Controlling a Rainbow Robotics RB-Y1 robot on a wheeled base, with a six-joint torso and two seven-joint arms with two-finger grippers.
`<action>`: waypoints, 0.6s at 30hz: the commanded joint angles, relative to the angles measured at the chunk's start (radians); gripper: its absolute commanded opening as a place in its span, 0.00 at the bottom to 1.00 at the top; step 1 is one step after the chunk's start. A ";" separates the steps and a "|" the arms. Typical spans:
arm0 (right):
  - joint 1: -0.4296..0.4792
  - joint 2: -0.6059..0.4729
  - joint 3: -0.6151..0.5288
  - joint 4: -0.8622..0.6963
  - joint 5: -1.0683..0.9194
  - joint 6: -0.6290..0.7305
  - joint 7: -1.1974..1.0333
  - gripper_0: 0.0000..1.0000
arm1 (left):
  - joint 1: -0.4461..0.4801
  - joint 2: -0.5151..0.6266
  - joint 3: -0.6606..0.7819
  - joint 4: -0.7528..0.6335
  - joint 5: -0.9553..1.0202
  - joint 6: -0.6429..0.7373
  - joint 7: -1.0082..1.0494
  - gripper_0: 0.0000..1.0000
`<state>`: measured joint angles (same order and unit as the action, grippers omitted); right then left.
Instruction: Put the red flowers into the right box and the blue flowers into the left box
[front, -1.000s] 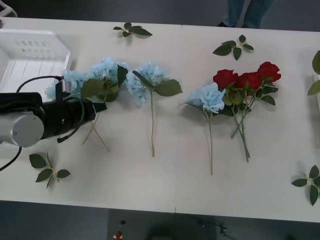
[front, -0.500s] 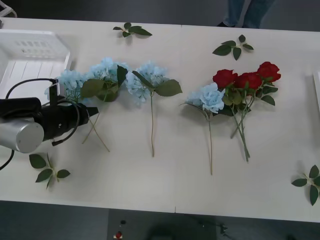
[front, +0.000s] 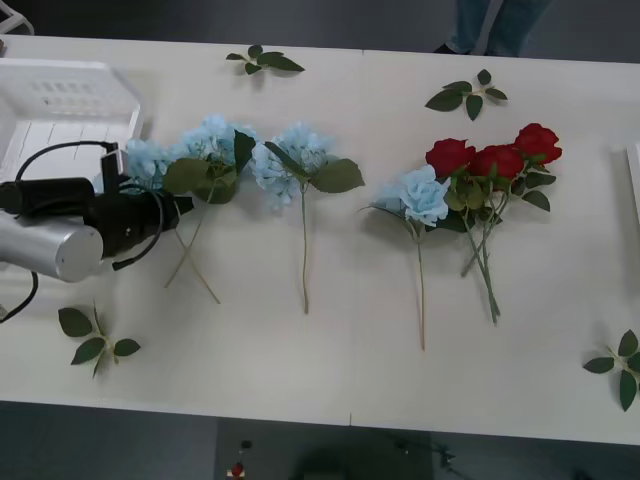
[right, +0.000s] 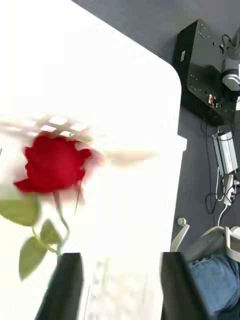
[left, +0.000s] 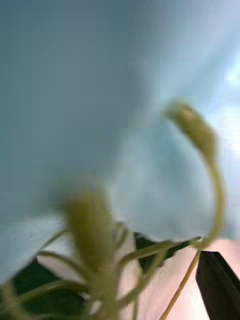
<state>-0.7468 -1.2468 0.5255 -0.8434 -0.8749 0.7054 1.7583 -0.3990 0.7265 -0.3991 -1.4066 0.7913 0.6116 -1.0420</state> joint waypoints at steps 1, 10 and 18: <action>-0.043 -0.005 -0.005 0.001 -0.010 -0.001 -0.033 1.00 | -0.021 -0.025 0.020 -0.009 -0.020 -0.009 0.042 0.77; -0.029 -0.006 -0.064 -0.238 -0.233 0.332 -0.273 1.00 | -0.027 -0.058 0.017 0.015 -0.119 -0.009 0.043 0.11; 0.073 0.049 -0.093 -0.562 -0.245 0.474 -0.781 1.00 | -0.027 -0.056 0.003 0.012 -0.213 -0.012 0.039 0.00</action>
<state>-0.6983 -1.2396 0.4619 -1.3466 -1.1545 1.1671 1.0937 -0.4009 0.6587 -0.3983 -1.3812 0.5925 0.6116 -1.0414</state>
